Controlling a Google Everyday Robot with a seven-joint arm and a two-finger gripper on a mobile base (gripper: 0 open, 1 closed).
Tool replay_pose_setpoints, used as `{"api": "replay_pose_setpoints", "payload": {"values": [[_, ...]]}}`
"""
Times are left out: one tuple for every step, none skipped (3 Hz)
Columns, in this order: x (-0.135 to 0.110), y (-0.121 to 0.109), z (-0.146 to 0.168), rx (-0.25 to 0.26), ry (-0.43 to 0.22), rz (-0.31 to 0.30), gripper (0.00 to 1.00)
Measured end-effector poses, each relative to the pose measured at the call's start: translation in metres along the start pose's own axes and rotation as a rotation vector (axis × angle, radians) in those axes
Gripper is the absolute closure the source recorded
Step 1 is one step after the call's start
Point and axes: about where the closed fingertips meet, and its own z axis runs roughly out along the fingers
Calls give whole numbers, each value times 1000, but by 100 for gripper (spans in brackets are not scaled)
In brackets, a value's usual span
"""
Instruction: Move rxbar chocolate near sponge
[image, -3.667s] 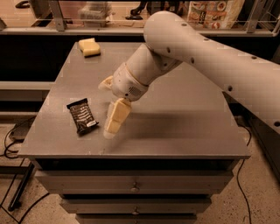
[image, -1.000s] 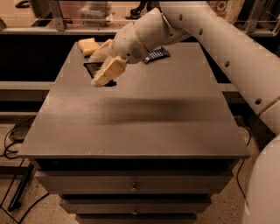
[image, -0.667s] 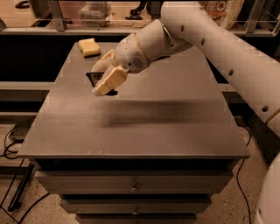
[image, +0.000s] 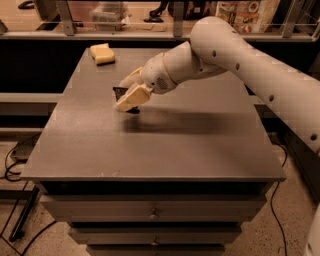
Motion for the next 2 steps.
{"api": "replay_pose_setpoints", "payload": {"values": [[10,-31,-3,73,18,26,100],[17,-64,-1,129,19,54,100]]}}
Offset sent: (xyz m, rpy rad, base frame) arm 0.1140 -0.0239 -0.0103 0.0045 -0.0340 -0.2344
